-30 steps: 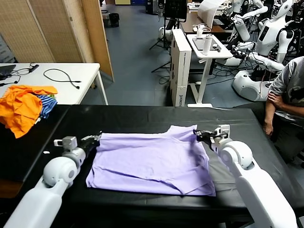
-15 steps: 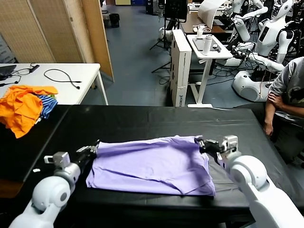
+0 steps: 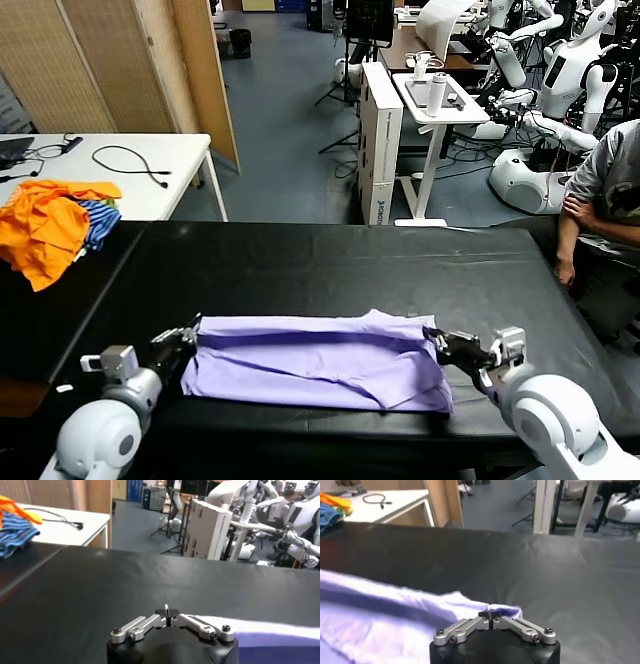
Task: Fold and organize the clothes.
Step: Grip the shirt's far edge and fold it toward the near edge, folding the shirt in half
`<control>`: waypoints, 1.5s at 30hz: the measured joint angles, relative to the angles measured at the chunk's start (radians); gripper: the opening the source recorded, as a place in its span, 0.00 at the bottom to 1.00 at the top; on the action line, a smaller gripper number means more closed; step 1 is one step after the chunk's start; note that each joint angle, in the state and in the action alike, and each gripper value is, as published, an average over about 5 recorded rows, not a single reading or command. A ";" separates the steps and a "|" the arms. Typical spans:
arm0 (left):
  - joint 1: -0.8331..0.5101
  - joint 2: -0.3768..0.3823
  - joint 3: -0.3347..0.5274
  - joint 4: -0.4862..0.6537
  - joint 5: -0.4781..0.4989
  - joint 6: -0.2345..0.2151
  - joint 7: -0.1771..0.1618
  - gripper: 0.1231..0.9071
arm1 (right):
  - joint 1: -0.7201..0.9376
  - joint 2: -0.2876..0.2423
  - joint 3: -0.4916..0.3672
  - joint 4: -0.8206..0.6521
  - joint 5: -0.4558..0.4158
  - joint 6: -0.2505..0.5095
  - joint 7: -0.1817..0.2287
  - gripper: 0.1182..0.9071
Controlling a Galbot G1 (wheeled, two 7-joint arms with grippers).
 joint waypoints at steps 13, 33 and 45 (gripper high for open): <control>0.087 -0.038 -0.017 -0.032 0.013 0.019 -0.026 0.09 | -0.057 0.000 -0.012 0.012 -0.011 0.000 0.002 0.14; 0.041 -0.066 -0.016 -0.029 0.060 0.002 -0.078 1.00 | 0.058 0.090 0.000 -0.047 -0.045 0.000 0.021 1.00; -0.055 -0.092 0.040 0.087 0.069 -0.022 -0.067 1.00 | 0.158 0.191 -0.045 -0.197 -0.076 0.057 0.040 0.98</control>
